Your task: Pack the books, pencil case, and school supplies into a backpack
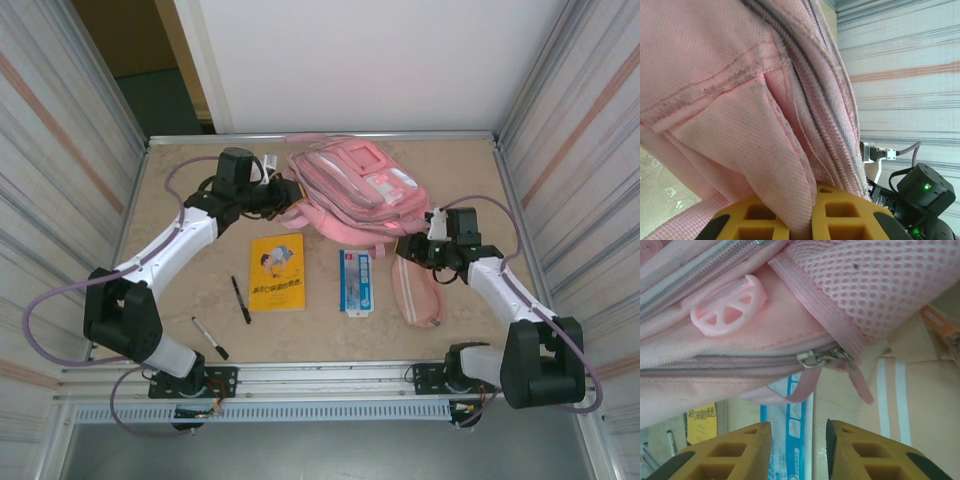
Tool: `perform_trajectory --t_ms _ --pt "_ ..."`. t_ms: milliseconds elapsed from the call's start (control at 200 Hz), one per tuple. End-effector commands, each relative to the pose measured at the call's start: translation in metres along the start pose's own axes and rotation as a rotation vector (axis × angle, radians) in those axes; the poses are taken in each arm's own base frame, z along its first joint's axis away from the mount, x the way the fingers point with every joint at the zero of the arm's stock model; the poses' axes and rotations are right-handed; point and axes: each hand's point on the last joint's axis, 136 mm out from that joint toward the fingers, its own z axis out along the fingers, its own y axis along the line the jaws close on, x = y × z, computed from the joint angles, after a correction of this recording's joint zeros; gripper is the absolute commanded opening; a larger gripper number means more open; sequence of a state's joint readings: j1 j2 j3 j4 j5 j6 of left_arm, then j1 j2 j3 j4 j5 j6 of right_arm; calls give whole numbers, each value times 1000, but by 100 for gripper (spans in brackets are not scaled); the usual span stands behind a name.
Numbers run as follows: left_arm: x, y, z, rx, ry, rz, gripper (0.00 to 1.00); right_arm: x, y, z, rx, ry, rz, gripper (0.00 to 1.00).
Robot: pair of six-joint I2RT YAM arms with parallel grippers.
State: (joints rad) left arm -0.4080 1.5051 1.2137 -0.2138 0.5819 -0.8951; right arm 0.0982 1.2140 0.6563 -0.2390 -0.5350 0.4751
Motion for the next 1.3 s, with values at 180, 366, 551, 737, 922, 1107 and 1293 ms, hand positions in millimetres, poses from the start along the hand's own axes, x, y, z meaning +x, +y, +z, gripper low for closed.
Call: perform_trajectory --t_ms 180,366,551,737,922,1107,1293 --pt "-13 -57 -23 148 -19 84 0 -30 -17 14 99 -87 30 39" --pt "-18 -73 -22 198 5 75 0 -37 -8 18 47 -125 11 35" --pt "-20 -87 -25 227 15 86 0 -37 3 21 31 -123 -95 39" --pt "-17 -85 -22 228 39 73 0 -37 10 25 -10 -103 -169 36" --pt "-14 -85 -22 232 51 79 0 -37 15 25 -37 -109 -210 37" --pt "-15 -78 -20 210 43 86 0 -37 20 26 -51 -89 -223 23" --pt "-16 -62 -9 183 49 77 0 -33 19 19 -25 -100 -227 6"
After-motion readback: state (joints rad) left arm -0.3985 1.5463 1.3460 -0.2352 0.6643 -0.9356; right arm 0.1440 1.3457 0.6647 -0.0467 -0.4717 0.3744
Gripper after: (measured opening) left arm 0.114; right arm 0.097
